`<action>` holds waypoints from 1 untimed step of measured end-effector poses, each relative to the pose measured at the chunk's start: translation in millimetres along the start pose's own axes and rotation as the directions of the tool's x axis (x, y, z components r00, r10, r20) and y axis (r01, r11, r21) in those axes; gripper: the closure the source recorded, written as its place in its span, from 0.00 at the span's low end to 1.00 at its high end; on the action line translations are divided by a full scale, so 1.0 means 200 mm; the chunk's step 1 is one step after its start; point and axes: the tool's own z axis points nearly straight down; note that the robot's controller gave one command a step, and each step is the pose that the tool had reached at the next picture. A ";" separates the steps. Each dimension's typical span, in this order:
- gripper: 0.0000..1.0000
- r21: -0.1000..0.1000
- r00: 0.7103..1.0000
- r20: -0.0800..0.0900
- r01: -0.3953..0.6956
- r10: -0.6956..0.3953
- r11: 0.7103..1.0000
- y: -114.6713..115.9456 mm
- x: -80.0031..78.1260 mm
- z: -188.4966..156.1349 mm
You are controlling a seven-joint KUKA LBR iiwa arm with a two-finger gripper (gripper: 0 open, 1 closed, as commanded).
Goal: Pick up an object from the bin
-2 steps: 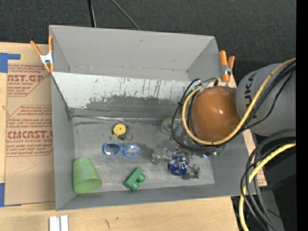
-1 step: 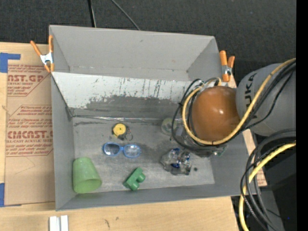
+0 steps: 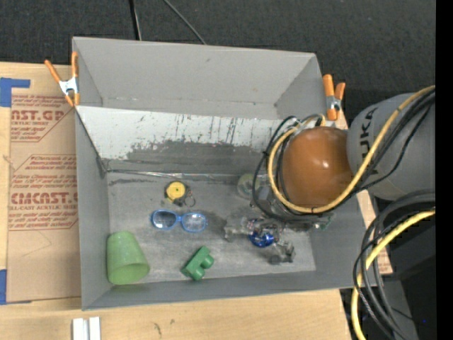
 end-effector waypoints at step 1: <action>0.00 0.006 1.000 0.000 0.004 -0.004 1.000 -0.29 0.02 0.00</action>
Offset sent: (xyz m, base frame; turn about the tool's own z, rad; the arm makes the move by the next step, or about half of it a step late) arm 0.0437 -0.0331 0.0005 -0.0091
